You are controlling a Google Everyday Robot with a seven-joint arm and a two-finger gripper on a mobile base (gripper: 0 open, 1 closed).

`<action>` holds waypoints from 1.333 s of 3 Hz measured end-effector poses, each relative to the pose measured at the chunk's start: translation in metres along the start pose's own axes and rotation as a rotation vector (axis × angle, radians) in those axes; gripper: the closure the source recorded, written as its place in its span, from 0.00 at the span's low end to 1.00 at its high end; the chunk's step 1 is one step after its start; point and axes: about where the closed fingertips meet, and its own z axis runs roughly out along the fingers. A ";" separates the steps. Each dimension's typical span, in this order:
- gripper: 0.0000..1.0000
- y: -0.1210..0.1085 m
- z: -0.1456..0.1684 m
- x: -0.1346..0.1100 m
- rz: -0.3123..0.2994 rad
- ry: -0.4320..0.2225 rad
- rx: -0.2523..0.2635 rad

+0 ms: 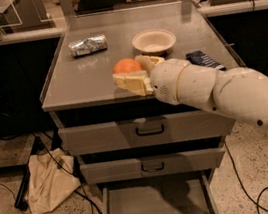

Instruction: Pick orange from bottom drawer and place on counter

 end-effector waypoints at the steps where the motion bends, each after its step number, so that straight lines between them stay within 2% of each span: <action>1: 1.00 -0.025 0.010 -0.005 0.007 -0.005 0.047; 3: 1.00 -0.063 0.028 0.009 0.057 0.010 0.176; 4: 1.00 -0.073 0.041 0.004 0.075 0.000 0.235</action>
Offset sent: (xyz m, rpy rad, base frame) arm 0.0697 -0.0418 -0.0160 0.0223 0.0404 -0.2178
